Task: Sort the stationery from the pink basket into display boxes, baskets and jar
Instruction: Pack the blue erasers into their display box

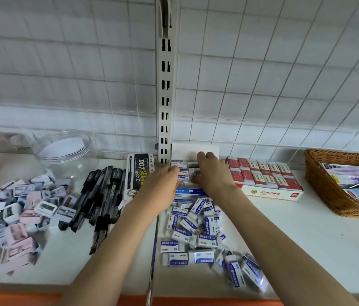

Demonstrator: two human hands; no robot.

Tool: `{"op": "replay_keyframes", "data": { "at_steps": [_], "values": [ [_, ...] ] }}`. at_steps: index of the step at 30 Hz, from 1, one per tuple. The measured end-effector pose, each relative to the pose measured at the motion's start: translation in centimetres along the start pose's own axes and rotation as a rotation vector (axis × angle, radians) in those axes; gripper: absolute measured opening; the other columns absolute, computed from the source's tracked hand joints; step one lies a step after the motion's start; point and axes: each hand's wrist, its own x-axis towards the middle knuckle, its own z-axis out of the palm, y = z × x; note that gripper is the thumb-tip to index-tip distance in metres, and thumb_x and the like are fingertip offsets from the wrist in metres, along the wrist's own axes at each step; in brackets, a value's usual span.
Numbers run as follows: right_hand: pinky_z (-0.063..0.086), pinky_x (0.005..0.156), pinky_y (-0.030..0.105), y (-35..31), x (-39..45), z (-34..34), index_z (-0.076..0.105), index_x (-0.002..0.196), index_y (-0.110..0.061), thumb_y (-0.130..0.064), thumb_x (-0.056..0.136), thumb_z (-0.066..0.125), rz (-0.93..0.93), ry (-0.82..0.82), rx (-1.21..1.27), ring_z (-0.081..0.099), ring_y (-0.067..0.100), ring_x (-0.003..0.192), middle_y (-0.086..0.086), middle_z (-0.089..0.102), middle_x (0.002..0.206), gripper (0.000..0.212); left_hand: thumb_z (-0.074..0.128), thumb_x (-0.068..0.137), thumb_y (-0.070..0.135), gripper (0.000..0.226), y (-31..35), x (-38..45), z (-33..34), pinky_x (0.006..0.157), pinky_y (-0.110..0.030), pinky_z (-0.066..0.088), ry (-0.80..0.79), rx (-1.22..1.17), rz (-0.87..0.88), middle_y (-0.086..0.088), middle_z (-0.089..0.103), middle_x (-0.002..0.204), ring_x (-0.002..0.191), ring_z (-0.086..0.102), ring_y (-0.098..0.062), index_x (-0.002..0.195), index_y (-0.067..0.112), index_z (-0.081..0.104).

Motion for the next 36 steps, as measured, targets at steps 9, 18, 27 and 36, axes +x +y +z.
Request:
{"op": "replay_keyframes", "data": {
  "at_steps": [9,18,27,36],
  "values": [
    [0.041,0.073,0.029,-0.2,-0.5,-0.1,0.048,0.120,-0.004,-0.002,0.087,0.054,0.087,0.003,0.197,0.056,0.031,0.100,0.015,0.046,0.121,0.033,0.044,0.098,0.017,0.029,-0.1,-0.2,-0.1,0.091,-0.024,0.043,-0.002,-0.012,0.002,-0.008,0.051,0.121,0.104,0.053,-0.017,0.125,0.007,0.045],
    [0.045,0.072,0.033,0.6,-0.2,0.5,0.052,0.108,-0.004,-0.005,0.088,0.053,0.064,0.066,0.181,0.058,0.031,0.093,0.014,0.058,0.106,0.021,0.044,0.098,0.020,0.032,0.0,-0.1,-0.3,0.091,-0.023,0.043,-0.015,-0.011,0.009,-0.007,0.052,0.122,0.103,0.054,-0.016,0.127,0.007,0.045],
    [0.050,0.079,0.036,1.0,-0.1,0.8,0.060,0.111,-0.004,0.000,0.088,0.053,-0.029,0.120,0.221,0.061,0.034,0.088,0.014,0.050,0.111,0.023,0.045,0.098,0.021,0.031,-0.2,-0.1,-0.2,0.093,-0.026,0.044,-0.013,-0.007,0.001,-0.007,0.053,0.121,0.104,0.055,-0.016,0.125,0.006,0.046],
    [0.051,0.082,0.036,1.8,-0.4,0.3,0.065,0.118,-0.017,-0.013,0.095,0.045,-0.127,0.067,0.086,0.061,0.030,0.096,0.010,0.063,0.110,0.030,0.046,0.097,0.026,0.025,-0.3,0.5,-0.5,0.090,-0.031,0.046,-0.025,0.103,-0.006,-0.004,0.060,0.107,0.095,0.056,-0.017,0.113,0.007,0.053]
  ]
}}
